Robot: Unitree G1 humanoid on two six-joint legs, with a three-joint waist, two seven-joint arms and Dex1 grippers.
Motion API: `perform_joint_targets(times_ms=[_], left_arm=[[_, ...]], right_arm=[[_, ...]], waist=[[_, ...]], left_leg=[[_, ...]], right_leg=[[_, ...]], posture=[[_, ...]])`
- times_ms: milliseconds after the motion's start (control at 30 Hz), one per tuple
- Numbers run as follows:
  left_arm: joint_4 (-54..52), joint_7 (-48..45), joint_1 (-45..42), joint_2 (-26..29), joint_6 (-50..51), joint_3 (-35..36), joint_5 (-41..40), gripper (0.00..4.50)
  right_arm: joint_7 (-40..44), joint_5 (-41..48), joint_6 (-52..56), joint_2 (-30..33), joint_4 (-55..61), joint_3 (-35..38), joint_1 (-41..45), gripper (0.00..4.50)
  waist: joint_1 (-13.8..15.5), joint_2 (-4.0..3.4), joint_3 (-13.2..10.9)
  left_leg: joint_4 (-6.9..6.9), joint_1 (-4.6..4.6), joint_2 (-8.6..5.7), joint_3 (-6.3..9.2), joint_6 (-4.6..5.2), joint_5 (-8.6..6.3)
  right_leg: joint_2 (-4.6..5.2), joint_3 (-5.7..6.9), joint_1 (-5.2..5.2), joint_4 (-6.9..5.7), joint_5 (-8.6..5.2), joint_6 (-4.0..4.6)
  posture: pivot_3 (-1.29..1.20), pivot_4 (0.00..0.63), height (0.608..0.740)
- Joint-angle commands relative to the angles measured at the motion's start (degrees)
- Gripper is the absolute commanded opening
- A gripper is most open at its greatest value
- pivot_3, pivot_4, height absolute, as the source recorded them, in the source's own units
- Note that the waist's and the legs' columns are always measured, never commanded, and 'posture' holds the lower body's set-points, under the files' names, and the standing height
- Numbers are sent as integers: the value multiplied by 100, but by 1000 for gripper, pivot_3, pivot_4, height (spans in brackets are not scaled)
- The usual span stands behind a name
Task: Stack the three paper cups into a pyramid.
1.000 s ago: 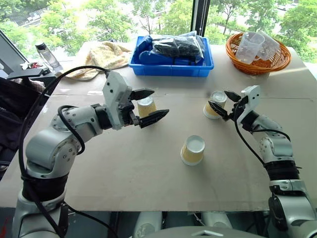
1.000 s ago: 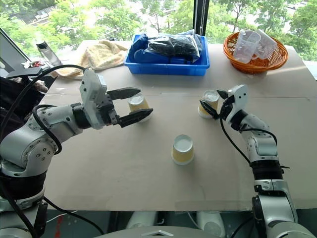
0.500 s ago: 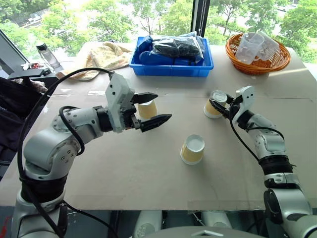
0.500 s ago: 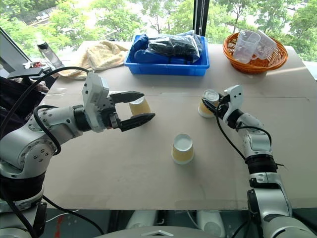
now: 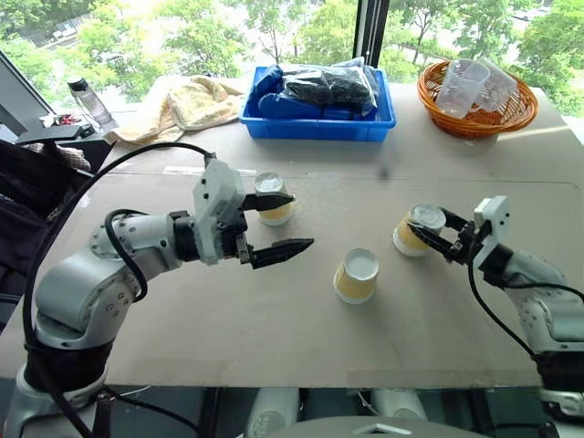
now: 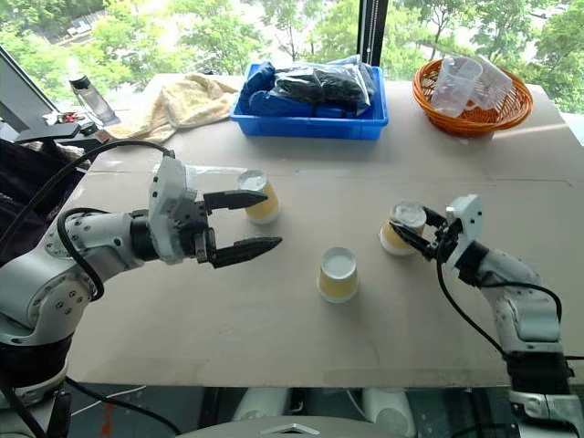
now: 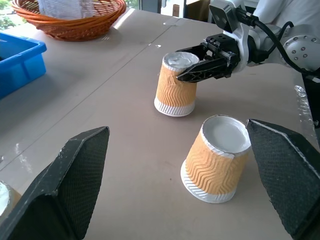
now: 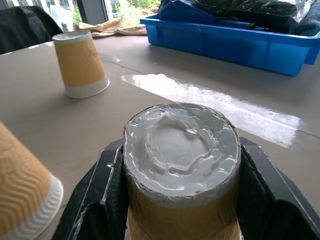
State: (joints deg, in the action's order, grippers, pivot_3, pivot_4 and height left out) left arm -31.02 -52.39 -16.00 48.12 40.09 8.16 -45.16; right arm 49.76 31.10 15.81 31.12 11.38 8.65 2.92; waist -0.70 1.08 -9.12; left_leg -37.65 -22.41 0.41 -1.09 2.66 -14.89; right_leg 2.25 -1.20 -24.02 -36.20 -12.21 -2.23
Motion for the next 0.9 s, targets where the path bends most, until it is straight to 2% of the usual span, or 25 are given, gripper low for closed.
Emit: perform_joint_targets(times_ms=[33,133,233,500,900], left_arm=[[-157,-347,214,189,-229,217,-21,4500],[-125,-517,288,273,-289,213,-23,4500],[-161,-628,336,306,-306,221,-82,4500],[-264,-904,406,414,-309,279,-199,4500],[-406,-1124,475,460,-514,328,-210,4500]], right_arm=[[295,234,13,230,872,154,-735,1984],[356,298,-24,211,1196,61,-1166,1984],[410,119,-165,178,1389,-212,-1328,1984],[141,-149,-320,-119,1136,-507,-1008,1984],[249,-285,-455,-93,899,-627,-787,1984]], waist=[[-2,1,0],[3,1,-1],[-8,2,-1],[10,4,0],[17,4,0]], left_leg=[[0,11,3,0,0,0],[0,32,5,-6,1,0],[0,56,5,-15,1,0],[-3,53,5,-16,0,0],[-3,45,5,-14,0,0]], right_leg=[[-3,1,9,-2,-1,1],[-11,-2,24,-3,-17,22],[-15,-13,44,-4,-28,1],[-15,-14,43,-4,-19,18],[-15,-9,40,3,-17,21]], posture=[[0,150,733],[0,150,733],[0,150,733],[0,150,733],[0,150,733]])
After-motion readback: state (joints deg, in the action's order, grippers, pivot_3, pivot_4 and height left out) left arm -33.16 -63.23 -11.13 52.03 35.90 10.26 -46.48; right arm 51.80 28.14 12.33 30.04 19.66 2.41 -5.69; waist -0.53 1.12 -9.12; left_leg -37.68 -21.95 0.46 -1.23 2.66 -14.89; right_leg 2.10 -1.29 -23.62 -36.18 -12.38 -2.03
